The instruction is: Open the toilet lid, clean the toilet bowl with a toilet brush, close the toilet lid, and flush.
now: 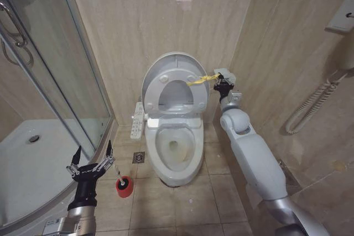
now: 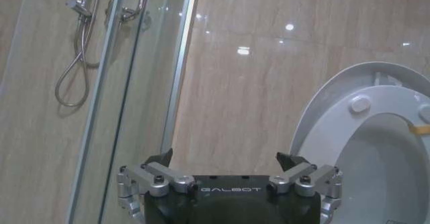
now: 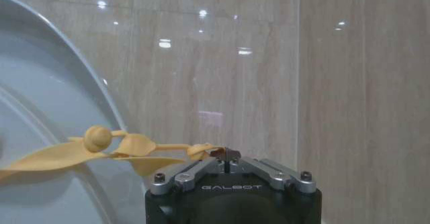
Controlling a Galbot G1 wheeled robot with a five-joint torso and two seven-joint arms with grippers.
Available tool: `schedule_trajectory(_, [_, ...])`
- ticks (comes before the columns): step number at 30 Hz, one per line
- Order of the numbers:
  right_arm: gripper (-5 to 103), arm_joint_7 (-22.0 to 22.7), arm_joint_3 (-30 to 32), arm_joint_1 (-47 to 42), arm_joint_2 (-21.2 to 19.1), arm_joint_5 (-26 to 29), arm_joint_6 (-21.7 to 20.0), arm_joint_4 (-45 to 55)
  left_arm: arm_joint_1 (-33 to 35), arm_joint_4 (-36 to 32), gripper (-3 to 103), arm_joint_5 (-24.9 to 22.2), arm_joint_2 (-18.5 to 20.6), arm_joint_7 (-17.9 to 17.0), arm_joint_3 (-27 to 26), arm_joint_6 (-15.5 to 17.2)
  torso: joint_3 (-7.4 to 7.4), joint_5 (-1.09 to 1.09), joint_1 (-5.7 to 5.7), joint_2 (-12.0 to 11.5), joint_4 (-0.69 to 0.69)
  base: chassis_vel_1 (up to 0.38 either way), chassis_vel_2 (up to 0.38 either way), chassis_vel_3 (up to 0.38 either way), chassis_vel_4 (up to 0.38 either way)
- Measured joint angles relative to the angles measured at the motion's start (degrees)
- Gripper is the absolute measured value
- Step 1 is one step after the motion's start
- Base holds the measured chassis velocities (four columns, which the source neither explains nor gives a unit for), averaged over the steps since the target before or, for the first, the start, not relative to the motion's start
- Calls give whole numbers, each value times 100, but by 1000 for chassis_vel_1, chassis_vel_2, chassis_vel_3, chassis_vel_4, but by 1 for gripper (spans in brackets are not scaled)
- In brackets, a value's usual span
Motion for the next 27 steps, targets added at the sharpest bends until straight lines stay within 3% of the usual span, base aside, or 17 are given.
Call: schedule_trajectory(27, [0, -52, -522, 1366, 779, -478, 382, -1695, 0, 0, 100, 0, 0, 0, 0, 0, 0, 0, 0, 1, -3, 0, 0, 0, 0])
